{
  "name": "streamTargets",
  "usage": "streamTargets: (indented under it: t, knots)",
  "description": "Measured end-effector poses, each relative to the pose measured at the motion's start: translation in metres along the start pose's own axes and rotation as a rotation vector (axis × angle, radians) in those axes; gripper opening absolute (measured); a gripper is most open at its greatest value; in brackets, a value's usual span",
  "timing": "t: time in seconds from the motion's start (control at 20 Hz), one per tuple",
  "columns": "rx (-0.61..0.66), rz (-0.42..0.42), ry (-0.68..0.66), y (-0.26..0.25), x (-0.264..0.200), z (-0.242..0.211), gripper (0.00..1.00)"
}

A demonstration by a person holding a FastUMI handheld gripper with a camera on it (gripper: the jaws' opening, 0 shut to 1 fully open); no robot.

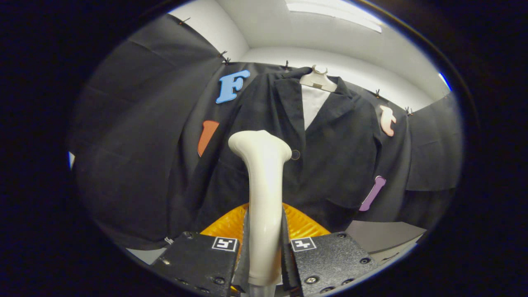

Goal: Iron the clothes twice with a garment steamer, once on the left side and once on the right side.

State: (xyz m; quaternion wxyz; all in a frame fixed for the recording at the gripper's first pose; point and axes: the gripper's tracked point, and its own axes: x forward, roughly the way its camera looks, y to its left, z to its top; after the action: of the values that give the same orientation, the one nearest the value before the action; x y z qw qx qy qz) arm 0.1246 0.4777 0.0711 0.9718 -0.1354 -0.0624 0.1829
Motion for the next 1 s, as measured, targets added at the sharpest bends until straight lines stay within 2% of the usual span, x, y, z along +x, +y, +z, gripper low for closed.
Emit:
streamTargets:
  t: [1.0]
  knots:
    - [-0.059, 0.053, 0.275, 0.020, -0.052, -0.124, 0.34]
